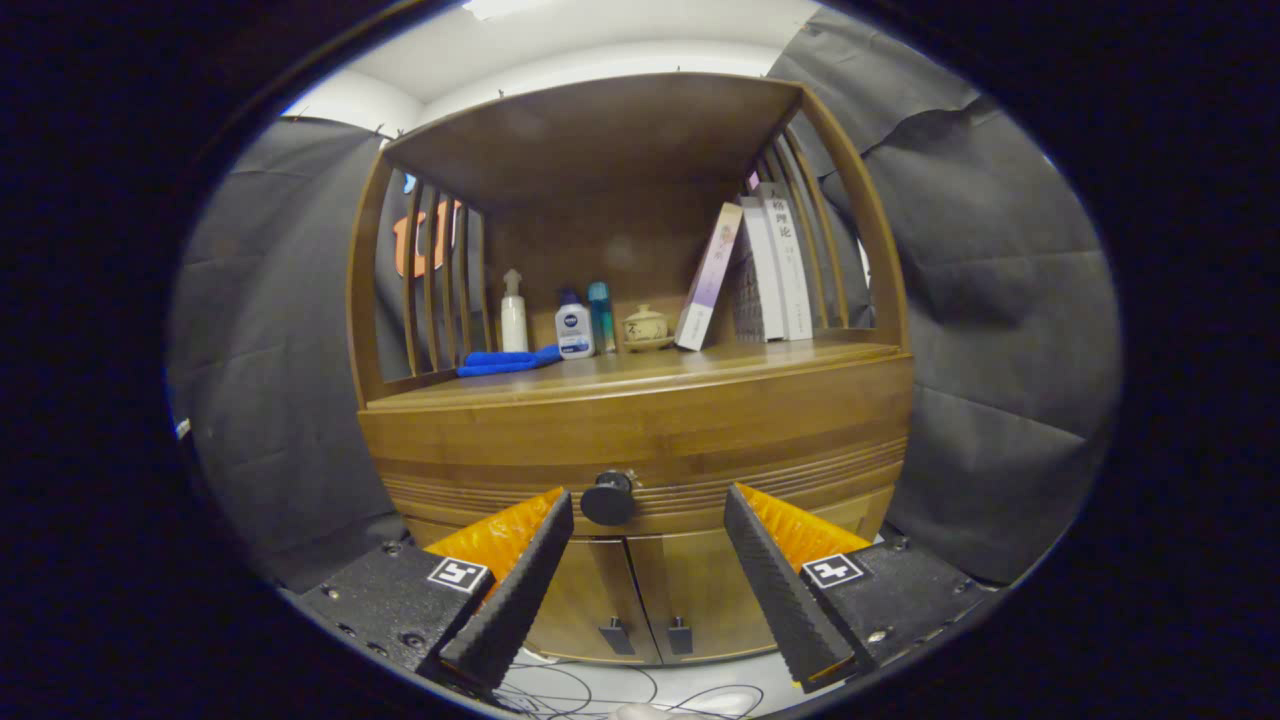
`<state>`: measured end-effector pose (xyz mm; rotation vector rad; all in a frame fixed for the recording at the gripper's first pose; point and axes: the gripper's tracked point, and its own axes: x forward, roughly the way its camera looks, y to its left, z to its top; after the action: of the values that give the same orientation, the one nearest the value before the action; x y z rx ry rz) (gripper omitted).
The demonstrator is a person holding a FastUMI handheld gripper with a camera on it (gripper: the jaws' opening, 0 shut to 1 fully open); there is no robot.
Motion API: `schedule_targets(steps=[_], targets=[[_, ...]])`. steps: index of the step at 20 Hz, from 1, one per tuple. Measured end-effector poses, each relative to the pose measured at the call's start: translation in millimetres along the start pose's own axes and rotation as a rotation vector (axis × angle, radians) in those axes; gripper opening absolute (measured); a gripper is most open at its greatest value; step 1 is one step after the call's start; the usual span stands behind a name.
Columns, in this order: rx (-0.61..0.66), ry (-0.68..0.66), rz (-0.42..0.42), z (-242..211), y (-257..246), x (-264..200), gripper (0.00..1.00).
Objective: Pull open the drawer, take out the items inside it, and place them on the countertop above the cabinet.
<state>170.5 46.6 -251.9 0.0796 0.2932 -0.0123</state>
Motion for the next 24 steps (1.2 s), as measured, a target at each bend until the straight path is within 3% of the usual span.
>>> schedule_targets(steps=[8,14,19,24], targets=[[-0.075,0.066,-0.03,-21,15,54,0.99],[-0.053,0.079,-0.062,-25,11,71,0.77],[-0.04,0.066,-0.06,-27,17,69,0.5],[-0.044,0.092,-0.051,-27,17,69,0.44]])
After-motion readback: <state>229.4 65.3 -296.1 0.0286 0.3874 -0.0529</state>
